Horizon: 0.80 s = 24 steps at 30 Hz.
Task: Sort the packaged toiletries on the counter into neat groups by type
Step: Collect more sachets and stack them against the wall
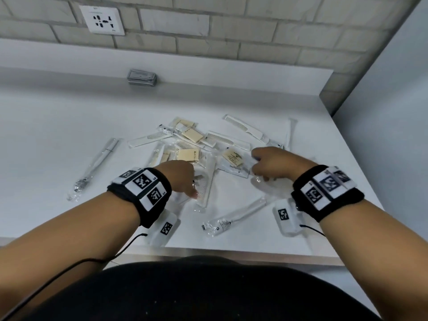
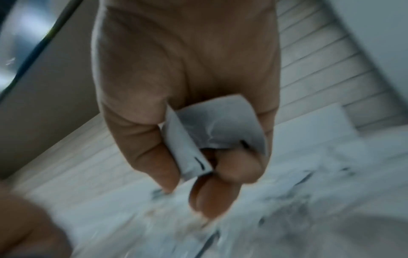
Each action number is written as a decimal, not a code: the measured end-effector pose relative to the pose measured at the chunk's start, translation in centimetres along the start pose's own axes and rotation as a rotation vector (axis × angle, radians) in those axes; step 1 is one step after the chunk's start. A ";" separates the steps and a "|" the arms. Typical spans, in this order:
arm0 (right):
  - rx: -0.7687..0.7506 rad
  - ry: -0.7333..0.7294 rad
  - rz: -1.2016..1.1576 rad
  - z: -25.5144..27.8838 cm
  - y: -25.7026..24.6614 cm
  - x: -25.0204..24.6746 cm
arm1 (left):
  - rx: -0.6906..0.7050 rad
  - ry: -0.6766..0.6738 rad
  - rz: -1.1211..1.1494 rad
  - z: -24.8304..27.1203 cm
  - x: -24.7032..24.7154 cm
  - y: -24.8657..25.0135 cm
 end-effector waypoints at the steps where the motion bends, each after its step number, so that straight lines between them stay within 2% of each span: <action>1: 0.033 0.046 -0.139 0.4 1.4 -1.1 | -0.002 -0.009 -0.013 0.0 0.1 -0.1; 3: 0.091 0.166 -0.273 1.5 4.6 -3.6 | -0.010 -0.004 0.005 -0.1 -0.1 -0.2; 6: 0.123 0.256 -0.231 2.6 7.4 -5.5 | -0.014 0.090 0.086 0.1 -2.1 0.1; 10: 0.079 0.175 -0.082 2.9 7.1 -3.8 | 0.042 0.293 0.209 -0.3 -5.6 2.7; 13: 0.078 0.025 0.145 2.2 6.8 -2.1 | 0.236 0.251 0.101 -1.2 -5.0 7.1; 16: 0.049 0.101 0.243 0.7 6.6 -3.2 | 0.330 0.223 -0.103 -2.2 -3.7 9.9; 20: 0.014 0.204 0.382 -1.4 6.5 -5.0 | 0.337 0.257 -0.212 -3.2 -4.5 11.0; 24: 0.012 0.141 0.435 -3.4 6.8 -5.1 | 0.295 0.257 -0.134 -4.5 -4.9 11.0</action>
Point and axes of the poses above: each hand's wrist, its own z-axis away from the middle knuckle, its own x-axis out of the palm, y = z × x, the point moved 7 cm from there along -z, towards the middle knuckle, and after that the axes turned 6 degrees about -x, right-handed, at the moved point
